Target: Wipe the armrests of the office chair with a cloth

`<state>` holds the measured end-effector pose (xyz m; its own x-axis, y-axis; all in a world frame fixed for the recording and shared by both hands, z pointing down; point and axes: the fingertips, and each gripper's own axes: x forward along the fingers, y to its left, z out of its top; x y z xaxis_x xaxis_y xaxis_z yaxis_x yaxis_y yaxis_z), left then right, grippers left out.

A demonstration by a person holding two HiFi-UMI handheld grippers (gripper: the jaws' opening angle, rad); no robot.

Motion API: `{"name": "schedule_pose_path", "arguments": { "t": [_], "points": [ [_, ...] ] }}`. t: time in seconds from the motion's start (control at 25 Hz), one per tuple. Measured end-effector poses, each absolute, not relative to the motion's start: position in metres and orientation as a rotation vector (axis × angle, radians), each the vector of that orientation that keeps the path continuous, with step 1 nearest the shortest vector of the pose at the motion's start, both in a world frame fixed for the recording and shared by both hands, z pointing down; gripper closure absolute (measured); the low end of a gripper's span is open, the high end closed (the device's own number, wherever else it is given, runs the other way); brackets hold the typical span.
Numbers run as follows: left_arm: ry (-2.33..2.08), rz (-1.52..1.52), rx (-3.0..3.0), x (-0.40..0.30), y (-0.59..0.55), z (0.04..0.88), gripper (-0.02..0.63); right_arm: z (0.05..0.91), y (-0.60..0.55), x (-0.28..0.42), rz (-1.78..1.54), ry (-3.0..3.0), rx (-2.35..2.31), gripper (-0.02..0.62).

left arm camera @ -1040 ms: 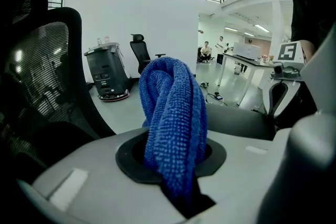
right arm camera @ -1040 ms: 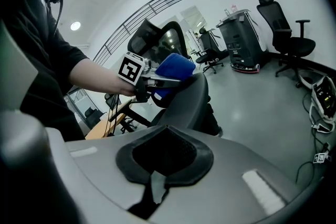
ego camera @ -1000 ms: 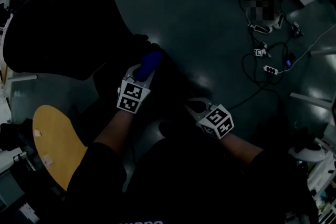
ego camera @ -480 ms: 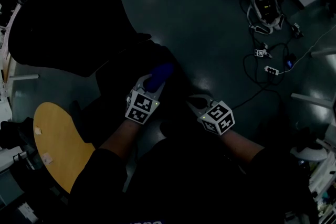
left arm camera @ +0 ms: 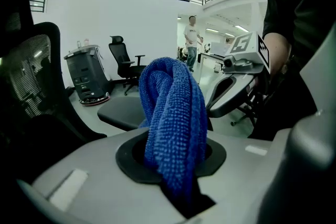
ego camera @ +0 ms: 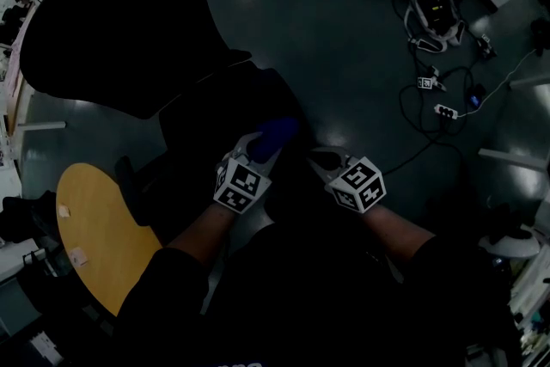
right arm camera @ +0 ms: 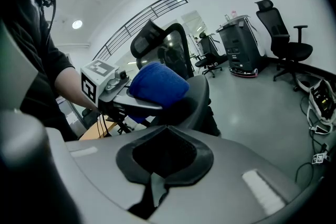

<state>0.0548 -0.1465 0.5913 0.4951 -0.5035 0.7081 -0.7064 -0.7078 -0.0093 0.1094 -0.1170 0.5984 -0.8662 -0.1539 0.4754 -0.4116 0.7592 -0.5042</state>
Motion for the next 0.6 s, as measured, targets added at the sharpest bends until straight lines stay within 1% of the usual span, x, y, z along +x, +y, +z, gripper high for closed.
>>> {"name": "schedule_pose_path", "arguments": {
  "t": [0.6],
  "points": [
    [-0.863, 1.052, 2.512, 0.083, -0.087, 0.59, 0.497, 0.609, -0.092, 0.107, 0.879, -2.502, 0.468, 0.591]
  ]
}}
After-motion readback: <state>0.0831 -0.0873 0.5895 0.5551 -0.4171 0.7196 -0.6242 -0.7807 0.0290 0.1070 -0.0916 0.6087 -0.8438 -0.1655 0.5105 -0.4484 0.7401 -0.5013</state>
